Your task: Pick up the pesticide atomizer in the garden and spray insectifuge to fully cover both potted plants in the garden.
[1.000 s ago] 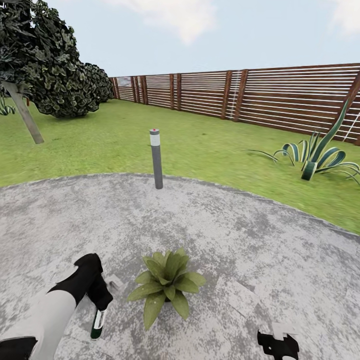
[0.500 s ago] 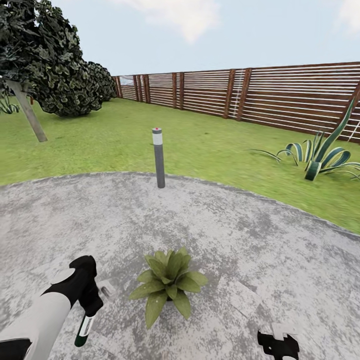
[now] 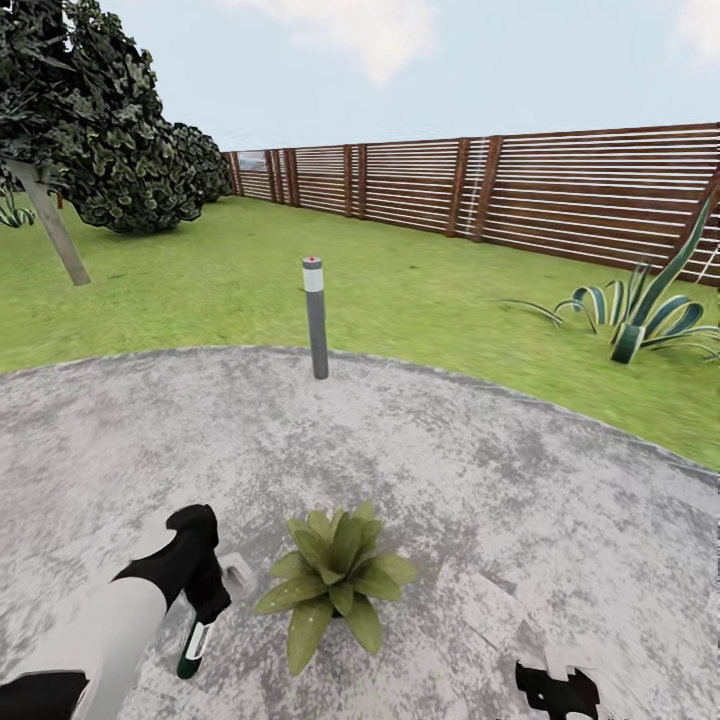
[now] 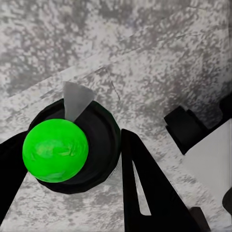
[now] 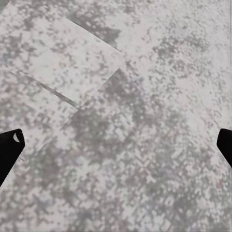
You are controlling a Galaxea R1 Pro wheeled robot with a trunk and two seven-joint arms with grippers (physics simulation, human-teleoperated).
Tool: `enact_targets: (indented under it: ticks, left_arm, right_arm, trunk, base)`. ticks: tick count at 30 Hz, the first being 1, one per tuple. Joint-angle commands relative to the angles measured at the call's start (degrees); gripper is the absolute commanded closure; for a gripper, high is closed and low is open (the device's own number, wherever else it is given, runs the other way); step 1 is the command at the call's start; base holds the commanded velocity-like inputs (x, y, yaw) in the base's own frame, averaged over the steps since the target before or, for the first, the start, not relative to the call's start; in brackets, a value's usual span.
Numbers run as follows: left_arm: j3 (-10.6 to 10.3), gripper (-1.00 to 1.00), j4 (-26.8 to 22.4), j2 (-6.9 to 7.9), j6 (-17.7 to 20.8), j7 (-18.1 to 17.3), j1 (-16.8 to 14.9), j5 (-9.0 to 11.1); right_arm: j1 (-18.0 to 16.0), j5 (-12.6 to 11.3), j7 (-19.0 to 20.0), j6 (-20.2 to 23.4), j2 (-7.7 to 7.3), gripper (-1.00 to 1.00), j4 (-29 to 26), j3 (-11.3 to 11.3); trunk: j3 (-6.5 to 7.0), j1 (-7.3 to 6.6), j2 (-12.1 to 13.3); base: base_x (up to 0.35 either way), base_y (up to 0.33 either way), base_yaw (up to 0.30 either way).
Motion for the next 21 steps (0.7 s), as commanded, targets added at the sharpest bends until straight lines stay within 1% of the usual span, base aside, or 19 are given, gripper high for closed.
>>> enact_targets:
  ticks: [1, 3, 9, 10, 13, 17, 19, 21]
  left_arm:
    - [-0.39, 1.0, -0.09, -0.19, 0.56, -0.47, -0.04, -0.36]
    - [-0.67, 1.0, -0.09, -0.23, 0.58, -0.48, -0.06, -0.36]
    - [-0.49, 1.0, -0.05, 0.77, 0.5, -0.47, 0.01, -0.33]
    - [-0.36, 1.0, -0.08, 1.19, 0.5, -0.48, 0.01, -0.29]
    - [-0.44, 1.0, -0.08, 1.07, 0.5, -0.5, 0.02, -0.27]
    - [-0.67, 1.0, -0.11, 0.42, 0.53, -0.57, -0.31, -0.26]
    - [-0.71, 1.0, -0.15, 0.35, 0.66, -0.74, -1.42, -0.27]
    - [-0.76, 1.0, -0.11, 0.52, 0.68, -0.94, -2.94, -0.32]
  right_arm:
    - [-0.05, 0.6, -0.17, -0.18, 0.01, -1.0, 0.07, -0.46]
    - [-0.05, 0.6, -0.17, -0.18, 0.01, -1.0, 0.07, -0.46]
    - [-0.05, 0.6, -0.19, -0.18, 0.01, -1.0, 0.07, -0.46]
    - [-0.05, 0.6, -0.2, -0.18, 0.01, -1.0, 0.11, -0.45]
    - [-0.05, 0.6, -0.23, -0.18, 0.01, -1.0, 0.12, -0.45]
    - [-0.05, 0.6, -0.26, -0.18, 0.01, -1.0, 0.09, -0.46]
    - [-0.05, 0.6, -0.22, -0.18, 0.01, -1.0, 0.13, -0.42]
    - [-0.05, 0.6, -0.21, -0.18, 0.01, -1.0, 0.15, -0.41]
  trunk:
    - [-0.05, -0.01, -0.02]
    - [-0.05, -0.01, -0.02]
    - [-0.05, -0.01, -0.02]
    - [-0.05, -0.01, -0.02]
    - [-0.05, -0.01, -0.02]
    - [-0.05, -0.01, -0.02]
    - [-0.05, -0.01, -0.02]
    - [-0.05, -0.01, -0.02]
  base:
    - [0.003, 0.0, -0.214]
    - [0.002, 0.0, -0.254]
    - [-0.004, 0.0, -0.29]
    - [-0.222, 0.034, -0.185]
    - [-0.212, 0.038, -0.058]
    - [-0.034, 0.006, -0.008]
    - [-0.005, 0.001, -0.012]
    - [-0.001, 0.0, -0.184]
